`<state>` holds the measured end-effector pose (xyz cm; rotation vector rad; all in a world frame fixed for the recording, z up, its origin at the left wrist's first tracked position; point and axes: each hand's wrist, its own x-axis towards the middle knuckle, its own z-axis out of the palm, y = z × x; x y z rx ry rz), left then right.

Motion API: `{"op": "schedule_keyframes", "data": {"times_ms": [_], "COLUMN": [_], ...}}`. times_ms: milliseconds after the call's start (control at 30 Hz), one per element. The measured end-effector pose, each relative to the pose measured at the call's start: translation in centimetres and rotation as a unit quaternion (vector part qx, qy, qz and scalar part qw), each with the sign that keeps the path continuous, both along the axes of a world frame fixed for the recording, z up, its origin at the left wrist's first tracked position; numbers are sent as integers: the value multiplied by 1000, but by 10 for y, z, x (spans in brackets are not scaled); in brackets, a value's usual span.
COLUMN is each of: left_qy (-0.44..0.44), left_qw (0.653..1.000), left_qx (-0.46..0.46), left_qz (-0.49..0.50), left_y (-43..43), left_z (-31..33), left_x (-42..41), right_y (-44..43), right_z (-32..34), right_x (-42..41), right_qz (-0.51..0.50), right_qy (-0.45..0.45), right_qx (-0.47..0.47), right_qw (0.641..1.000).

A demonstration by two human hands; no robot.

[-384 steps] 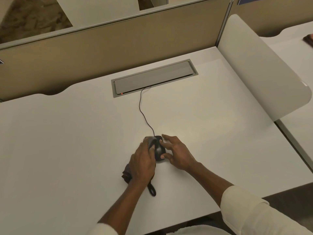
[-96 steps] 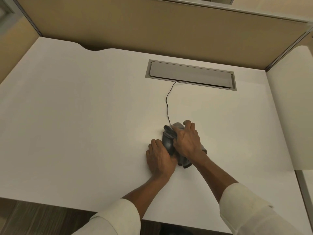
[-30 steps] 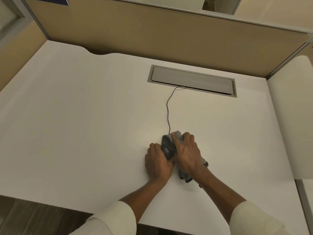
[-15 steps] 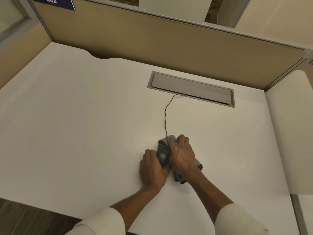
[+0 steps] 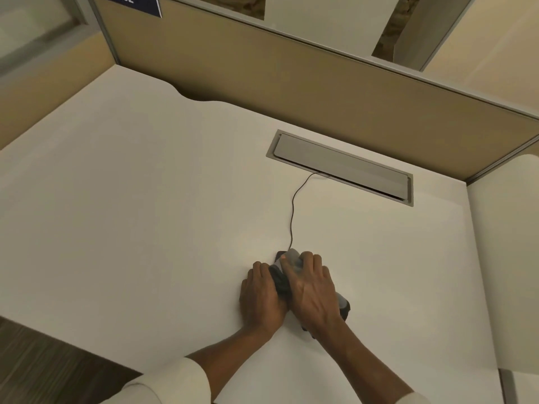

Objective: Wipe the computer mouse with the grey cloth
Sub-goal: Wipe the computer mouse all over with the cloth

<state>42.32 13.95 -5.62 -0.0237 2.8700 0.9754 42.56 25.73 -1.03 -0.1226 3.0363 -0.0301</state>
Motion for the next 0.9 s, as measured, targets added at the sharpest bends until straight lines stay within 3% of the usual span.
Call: {"op": "schedule_keyframes", "data": {"times_ms": [267,567,900], "left_qy": [-17,-10,-2], "left_qw": [999,1000,1000], "left_qx": [27,12,16], "left_qz": [9,4,5], "left_y": [0,0,0], "left_z": [1,-2,-2], "left_x": [-1,0,1], "right_y": [8,-17,-25], "right_z": [-6,11,16], "right_x": [-50,22,29], "right_qz": [-49,-161,-161], "right_qy": [-57,-49,-64], "right_qx": [-8,-93,-64], "right_qw": [997,981,983]}}
